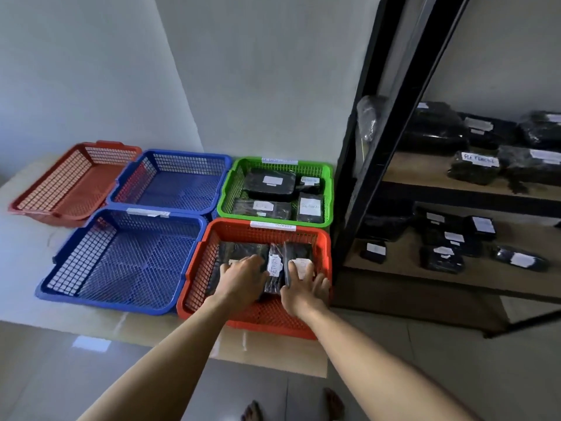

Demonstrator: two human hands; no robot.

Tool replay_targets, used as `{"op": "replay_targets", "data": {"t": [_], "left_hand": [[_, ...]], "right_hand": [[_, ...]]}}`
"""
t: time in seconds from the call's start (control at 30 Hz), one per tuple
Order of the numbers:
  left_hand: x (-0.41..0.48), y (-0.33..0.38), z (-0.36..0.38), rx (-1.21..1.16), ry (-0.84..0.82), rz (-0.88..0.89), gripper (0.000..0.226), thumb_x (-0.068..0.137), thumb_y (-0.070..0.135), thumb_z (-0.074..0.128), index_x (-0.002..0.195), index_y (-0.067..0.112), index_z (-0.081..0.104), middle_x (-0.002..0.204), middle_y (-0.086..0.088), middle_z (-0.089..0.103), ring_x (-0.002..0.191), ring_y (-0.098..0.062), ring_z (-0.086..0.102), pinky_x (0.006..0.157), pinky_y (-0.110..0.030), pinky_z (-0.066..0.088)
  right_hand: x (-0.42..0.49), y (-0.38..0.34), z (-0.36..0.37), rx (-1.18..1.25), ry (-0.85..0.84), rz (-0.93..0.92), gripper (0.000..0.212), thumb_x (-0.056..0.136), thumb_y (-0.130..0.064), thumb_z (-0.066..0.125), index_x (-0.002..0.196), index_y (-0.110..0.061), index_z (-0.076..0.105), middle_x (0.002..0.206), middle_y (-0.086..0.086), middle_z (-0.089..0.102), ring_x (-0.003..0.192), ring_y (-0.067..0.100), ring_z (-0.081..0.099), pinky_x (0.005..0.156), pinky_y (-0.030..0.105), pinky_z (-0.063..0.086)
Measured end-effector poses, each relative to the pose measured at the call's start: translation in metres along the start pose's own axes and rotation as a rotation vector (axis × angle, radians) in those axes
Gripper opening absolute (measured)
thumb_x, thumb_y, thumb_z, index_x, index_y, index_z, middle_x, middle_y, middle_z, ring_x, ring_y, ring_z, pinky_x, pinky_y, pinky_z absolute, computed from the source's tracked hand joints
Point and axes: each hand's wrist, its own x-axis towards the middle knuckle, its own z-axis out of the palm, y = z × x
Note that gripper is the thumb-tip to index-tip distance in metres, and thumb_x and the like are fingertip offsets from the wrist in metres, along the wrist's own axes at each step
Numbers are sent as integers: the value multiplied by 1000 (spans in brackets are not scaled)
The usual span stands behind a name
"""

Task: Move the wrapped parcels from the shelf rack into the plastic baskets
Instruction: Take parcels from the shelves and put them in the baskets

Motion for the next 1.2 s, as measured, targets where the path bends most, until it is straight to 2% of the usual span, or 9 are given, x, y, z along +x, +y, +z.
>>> {"op": "replay_targets", "data": {"t": [0.13,0.33,0.47,0.63,0.73,0.83,1.0,1.13,1.2], "left_hand": [[14,-15,3,11,-59,80,19,93,33,51,102,19,59,108,1,66,104,-25,58,97,-45,31],[34,-34,19,24,-113,197,22,91,39,49,101,22,59,101,4,67,97,-22,61,90,-43,34],[41,-45,25,5,-154,219,17,89,37,49,94,24,58,97,6,67,96,-22,61,87,-45,33],[41,-54,27,15,-221,207,29,92,36,51,117,22,56,111,2,65,108,-23,57,98,-47,29],[39,-55,26,28,-245,202,34,93,36,50,124,22,52,115,2,64,112,-24,56,102,-47,27],[38,-57,26,33,-256,200,35,93,37,50,125,22,52,119,3,63,115,-23,54,104,-48,28],[38,-58,22,7,-249,191,38,93,39,51,128,23,51,122,3,61,116,-22,54,104,-48,27],[37,-57,22,18,-258,201,34,92,38,52,123,24,53,118,2,63,113,-23,56,102,-49,30],[35,-54,22,26,-257,221,26,92,36,51,114,23,55,113,2,63,110,-24,57,100,-49,31]], "right_hand": [[8,-8,23,-143,70,78,60,102,-45,21,154,-30,-5,160,18,0,136,38,24,109,46,15],[15,-11,39,-284,138,109,73,98,-61,24,155,-23,2,154,20,19,131,36,29,108,44,20],[18,-11,41,-284,179,85,77,96,-61,31,155,-18,5,149,21,26,129,35,30,109,44,21],[22,-6,33,-425,31,48,125,73,-75,59,152,-12,-15,151,26,14,138,42,17,114,49,10],[24,-2,32,-499,7,17,139,65,-75,67,150,-10,-22,154,26,5,140,41,12,116,49,8],[24,0,34,-491,53,-19,139,63,-75,69,150,-14,-20,157,19,-2,142,36,11,115,47,12],[23,3,37,-468,116,-67,138,60,-78,68,152,-15,-12,157,17,2,138,33,20,112,45,18],[21,9,31,-325,52,-121,133,63,-79,65,152,-17,-12,157,10,-5,143,33,5,116,50,10],[18,9,24,-267,53,-149,121,70,-75,63,152,-18,-4,156,9,1,143,32,5,116,50,10]]}}
